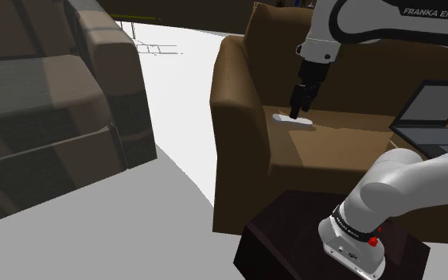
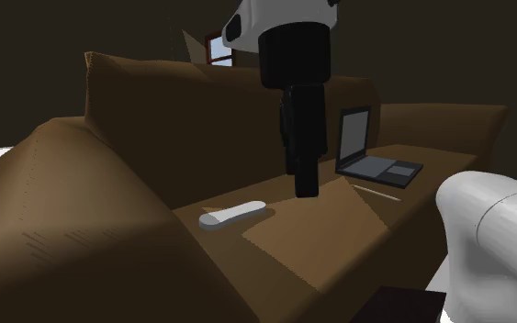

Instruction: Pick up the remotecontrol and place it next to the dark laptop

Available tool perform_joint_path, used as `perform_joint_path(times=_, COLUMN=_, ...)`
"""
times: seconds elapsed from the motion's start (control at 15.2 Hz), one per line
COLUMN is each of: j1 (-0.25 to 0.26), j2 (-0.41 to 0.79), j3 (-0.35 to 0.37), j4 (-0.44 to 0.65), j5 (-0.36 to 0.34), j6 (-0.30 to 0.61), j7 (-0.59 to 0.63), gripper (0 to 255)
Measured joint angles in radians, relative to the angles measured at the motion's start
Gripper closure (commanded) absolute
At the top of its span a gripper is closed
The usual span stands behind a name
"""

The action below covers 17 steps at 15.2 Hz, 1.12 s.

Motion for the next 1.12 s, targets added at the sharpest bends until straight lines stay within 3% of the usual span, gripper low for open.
perform_joint_path(times=0.13, j1=-0.001, j2=0.000, j3=-0.007, j4=-0.012, j5=-0.008, j6=0.010, j7=-0.015, gripper=0)
perform_joint_path(times=0.53, j1=-0.026, j2=0.050, j3=-0.106, j4=-0.062, j5=-0.122, j6=0.090, j7=-0.204, gripper=0)
perform_joint_path(times=1.12, j1=-0.059, j2=0.238, j3=-0.250, j4=-0.075, j5=-0.278, j6=0.291, j7=-0.481, gripper=0)
